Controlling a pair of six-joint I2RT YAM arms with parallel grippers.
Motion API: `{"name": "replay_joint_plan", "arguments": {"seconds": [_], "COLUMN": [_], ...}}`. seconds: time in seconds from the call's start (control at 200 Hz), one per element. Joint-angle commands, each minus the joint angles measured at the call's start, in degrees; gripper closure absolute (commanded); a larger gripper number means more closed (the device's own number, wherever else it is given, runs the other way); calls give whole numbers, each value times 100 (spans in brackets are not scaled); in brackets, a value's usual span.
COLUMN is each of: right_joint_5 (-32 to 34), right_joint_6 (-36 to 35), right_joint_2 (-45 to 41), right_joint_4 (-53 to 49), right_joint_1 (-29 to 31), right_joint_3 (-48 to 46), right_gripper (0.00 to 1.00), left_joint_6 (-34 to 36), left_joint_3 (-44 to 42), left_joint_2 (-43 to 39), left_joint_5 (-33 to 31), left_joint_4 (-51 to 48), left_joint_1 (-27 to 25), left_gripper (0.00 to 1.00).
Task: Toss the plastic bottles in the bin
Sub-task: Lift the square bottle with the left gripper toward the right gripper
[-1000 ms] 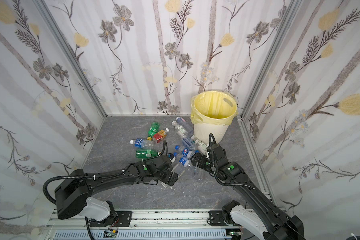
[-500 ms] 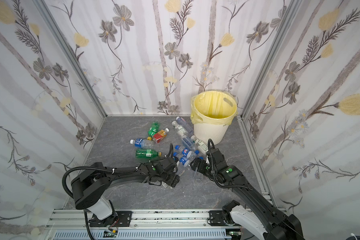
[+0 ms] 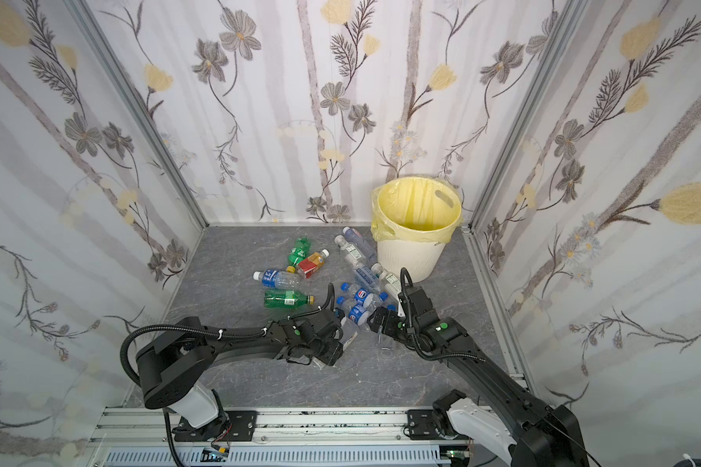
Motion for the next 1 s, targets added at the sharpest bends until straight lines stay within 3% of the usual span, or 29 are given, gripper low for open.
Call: {"name": "replay_joint_plan", "arguments": {"seconds": [0.0, 0.33, 0.994], "right_joint_5": [-92, -210, -592], "right_joint_6": [-82, -32, 456], "right_joint_2": [64, 305, 1289], "right_joint_4": [255, 361, 1111], "right_joint_1": [13, 58, 80], "right_joint_3": [53, 343, 1477], "right_gripper": [0, 0, 2], "left_joint_6": [-80, -390, -1097], "left_joint_3": [-100, -2, 1192], "left_joint_2": [-137, -520, -601], "left_joint_5": [-122, 63, 775], "left_joint_4": [44, 52, 78], "left_joint_1": [62, 371, 578], "left_gripper": [43, 48, 49]}}
